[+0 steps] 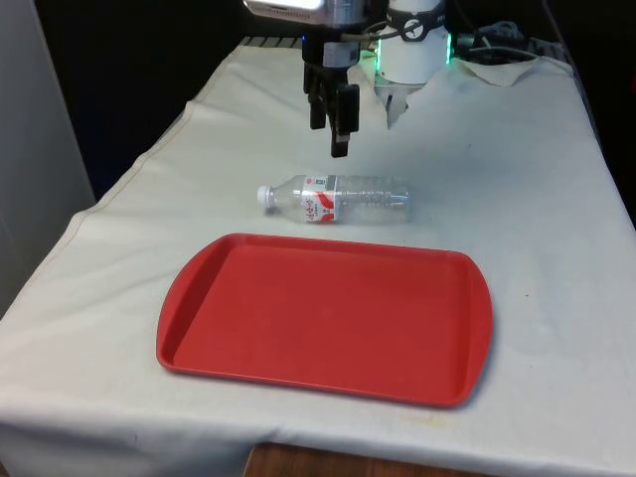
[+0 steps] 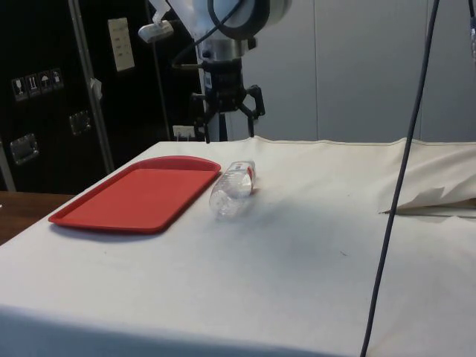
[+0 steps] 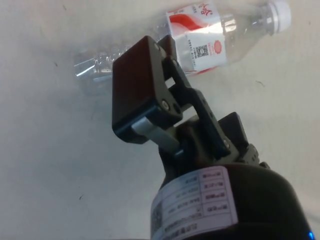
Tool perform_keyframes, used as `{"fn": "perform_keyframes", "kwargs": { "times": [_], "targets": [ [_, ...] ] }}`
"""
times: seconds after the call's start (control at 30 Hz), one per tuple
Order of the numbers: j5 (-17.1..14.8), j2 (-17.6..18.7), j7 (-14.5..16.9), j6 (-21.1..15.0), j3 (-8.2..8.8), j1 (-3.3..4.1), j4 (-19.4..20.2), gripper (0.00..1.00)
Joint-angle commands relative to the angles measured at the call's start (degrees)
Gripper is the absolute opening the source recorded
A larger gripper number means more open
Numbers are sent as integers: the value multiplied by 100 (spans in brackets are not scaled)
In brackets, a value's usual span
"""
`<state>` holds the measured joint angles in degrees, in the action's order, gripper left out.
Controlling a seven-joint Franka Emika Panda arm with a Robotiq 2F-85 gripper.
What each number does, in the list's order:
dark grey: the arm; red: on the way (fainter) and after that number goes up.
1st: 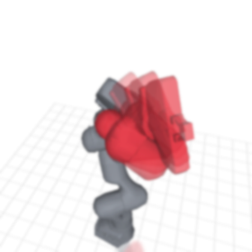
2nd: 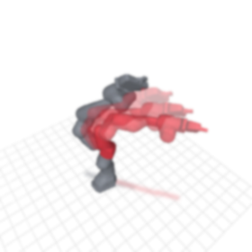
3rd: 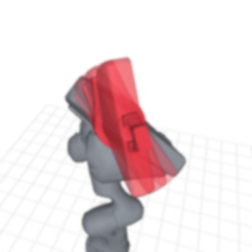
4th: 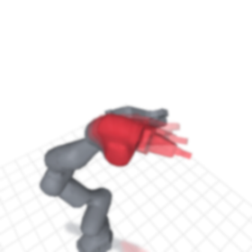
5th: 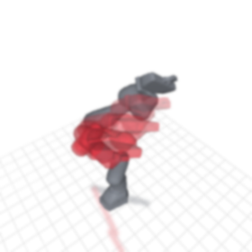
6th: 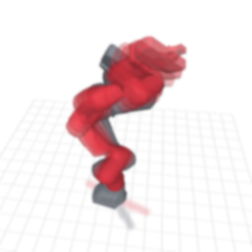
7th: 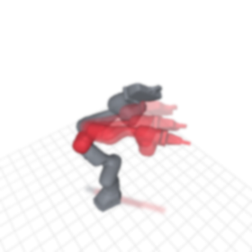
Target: Place the bottle upright on the tray.
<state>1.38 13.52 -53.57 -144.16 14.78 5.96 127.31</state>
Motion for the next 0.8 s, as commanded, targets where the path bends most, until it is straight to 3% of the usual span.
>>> {"fn": "perform_keyframes", "kwargs": {
  "times": [0.0,0.77],
  "targets": [
    [-23,29,-63,-17,6,0,-17,100],
    [-6,126,-762,-63,57,6,11,100]
  ]
}}
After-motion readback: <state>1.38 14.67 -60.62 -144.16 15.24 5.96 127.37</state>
